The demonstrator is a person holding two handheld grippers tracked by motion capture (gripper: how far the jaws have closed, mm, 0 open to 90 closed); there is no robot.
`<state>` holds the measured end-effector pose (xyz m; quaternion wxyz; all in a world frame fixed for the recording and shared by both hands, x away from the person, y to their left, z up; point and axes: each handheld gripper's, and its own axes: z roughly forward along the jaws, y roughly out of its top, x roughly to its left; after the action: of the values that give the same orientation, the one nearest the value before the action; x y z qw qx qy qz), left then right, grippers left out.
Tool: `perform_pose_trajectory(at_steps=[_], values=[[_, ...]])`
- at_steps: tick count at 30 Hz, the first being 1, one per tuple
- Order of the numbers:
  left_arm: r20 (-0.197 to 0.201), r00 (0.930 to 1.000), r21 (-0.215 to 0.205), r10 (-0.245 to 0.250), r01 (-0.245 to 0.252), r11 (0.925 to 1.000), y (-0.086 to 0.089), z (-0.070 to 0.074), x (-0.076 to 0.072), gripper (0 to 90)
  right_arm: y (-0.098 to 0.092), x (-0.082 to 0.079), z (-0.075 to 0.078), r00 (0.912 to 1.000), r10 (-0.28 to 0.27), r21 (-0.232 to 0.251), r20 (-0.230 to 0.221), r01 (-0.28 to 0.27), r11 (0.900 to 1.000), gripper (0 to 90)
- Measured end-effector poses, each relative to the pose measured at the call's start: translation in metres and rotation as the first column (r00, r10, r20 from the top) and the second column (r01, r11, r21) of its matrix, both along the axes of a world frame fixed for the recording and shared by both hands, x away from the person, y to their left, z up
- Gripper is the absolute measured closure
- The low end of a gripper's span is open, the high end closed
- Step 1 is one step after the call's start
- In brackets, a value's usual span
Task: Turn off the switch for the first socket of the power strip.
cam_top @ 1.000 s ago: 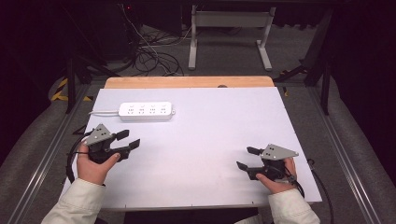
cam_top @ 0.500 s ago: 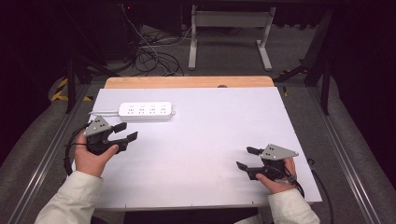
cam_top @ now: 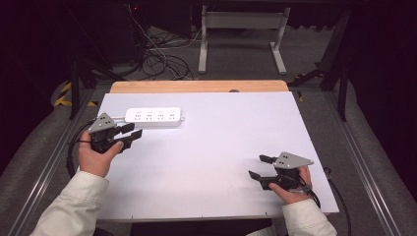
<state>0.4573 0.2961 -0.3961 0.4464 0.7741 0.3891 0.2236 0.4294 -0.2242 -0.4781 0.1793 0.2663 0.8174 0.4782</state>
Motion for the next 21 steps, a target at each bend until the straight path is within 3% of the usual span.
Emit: perform_pose_trajectory(at_steps=[4,13,21], values=[[-0.003,0.9998,0.035,0.020,-0.019,0.9992,0.004,0.004,0.010,67.6,0.000,0.001,-0.001,1.0000,-0.001,-0.004,-0.003,0.001,1.000,29.3],[-0.033,0.9982,-0.002,0.051,-0.051,0.9987,0.015,0.007,0.031,88.5,0.000,0.001,-0.001,1.0000,0.003,0.008,-0.005,-0.003,1.000,29.0],[-0.043,0.9956,0.026,0.084,-0.083,0.9962,0.020,0.007,0.046,90.0,0.003,0.001,-0.002,0.9999,0.010,0.007,-0.005,-0.010,1.000,28.7]])
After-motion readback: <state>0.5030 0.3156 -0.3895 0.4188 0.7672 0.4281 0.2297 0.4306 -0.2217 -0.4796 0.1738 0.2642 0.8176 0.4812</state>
